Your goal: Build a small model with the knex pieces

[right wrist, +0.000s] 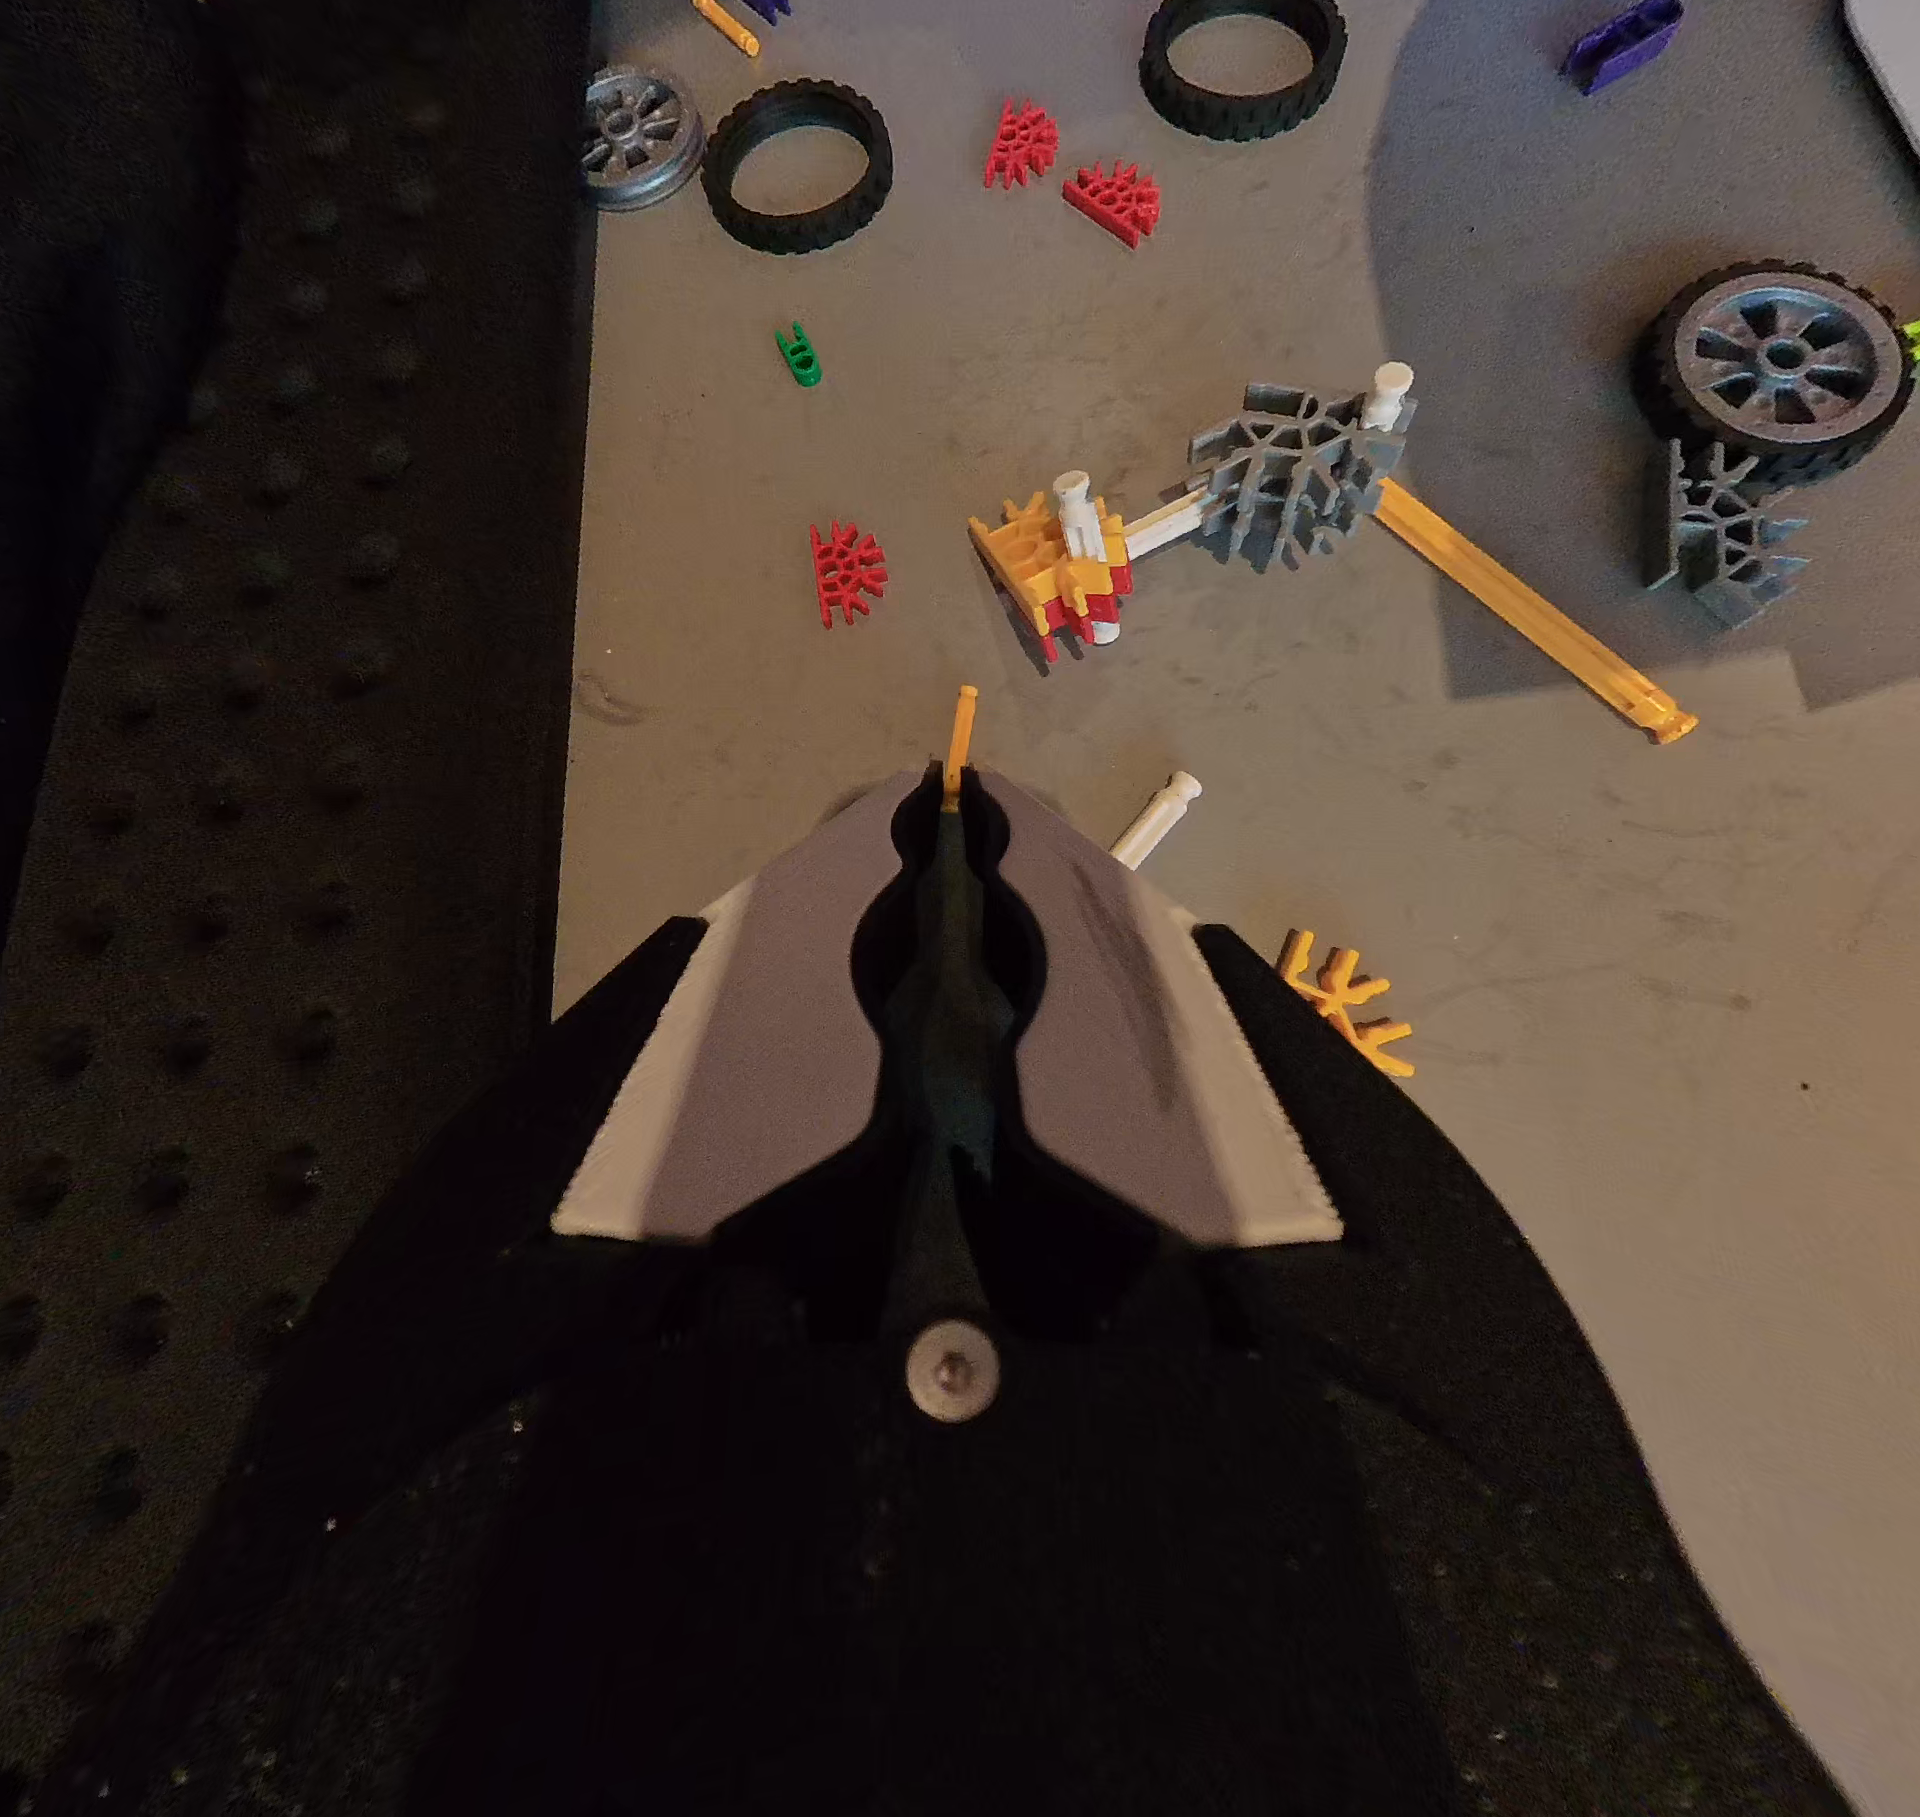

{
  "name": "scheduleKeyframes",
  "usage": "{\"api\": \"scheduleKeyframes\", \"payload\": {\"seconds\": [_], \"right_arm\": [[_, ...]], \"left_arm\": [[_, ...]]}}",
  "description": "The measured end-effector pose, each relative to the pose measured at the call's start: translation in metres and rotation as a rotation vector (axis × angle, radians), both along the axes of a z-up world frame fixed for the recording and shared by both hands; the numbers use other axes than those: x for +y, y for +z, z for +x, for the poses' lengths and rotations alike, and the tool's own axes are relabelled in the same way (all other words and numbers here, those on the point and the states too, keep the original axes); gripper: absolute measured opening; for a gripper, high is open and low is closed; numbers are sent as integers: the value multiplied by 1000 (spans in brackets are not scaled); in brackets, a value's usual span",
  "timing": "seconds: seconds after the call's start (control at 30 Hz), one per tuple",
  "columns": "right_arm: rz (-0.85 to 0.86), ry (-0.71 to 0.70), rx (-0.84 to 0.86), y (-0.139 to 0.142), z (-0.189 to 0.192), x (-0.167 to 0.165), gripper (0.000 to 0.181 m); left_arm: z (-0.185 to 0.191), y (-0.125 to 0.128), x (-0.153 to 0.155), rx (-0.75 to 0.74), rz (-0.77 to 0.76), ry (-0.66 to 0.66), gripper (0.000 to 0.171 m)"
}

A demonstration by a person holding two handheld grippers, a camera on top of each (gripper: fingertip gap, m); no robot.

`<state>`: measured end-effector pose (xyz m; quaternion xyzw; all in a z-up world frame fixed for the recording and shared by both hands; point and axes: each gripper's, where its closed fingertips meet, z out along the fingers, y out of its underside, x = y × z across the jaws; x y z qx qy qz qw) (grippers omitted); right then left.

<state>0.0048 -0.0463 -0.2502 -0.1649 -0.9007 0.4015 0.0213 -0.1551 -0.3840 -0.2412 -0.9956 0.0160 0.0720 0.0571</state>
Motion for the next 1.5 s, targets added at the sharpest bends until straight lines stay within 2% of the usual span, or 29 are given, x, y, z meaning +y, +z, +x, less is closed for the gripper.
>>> {"api": "scheduleKeyframes", "payload": {"seconds": [0.27, 0.83, 1.27, 1.5], "right_arm": [[-1, -1, -1, 0, 0, 0, 3], [-3, -3, -10, 0, 0, 0, 3], [-4, -4, -11, 0, -1, 0, 3], [-4, -5, -12, 0, -1, 0, 3]], "left_arm": [[-24, 10, 3, 70, 10, 18, 8], [-39, 16, 4, 113, 8, 38, 12], [-39, 33, -16, 140, -3, 83, 13], [-31, 30, -21, 114, -28, 79, 13]]}}
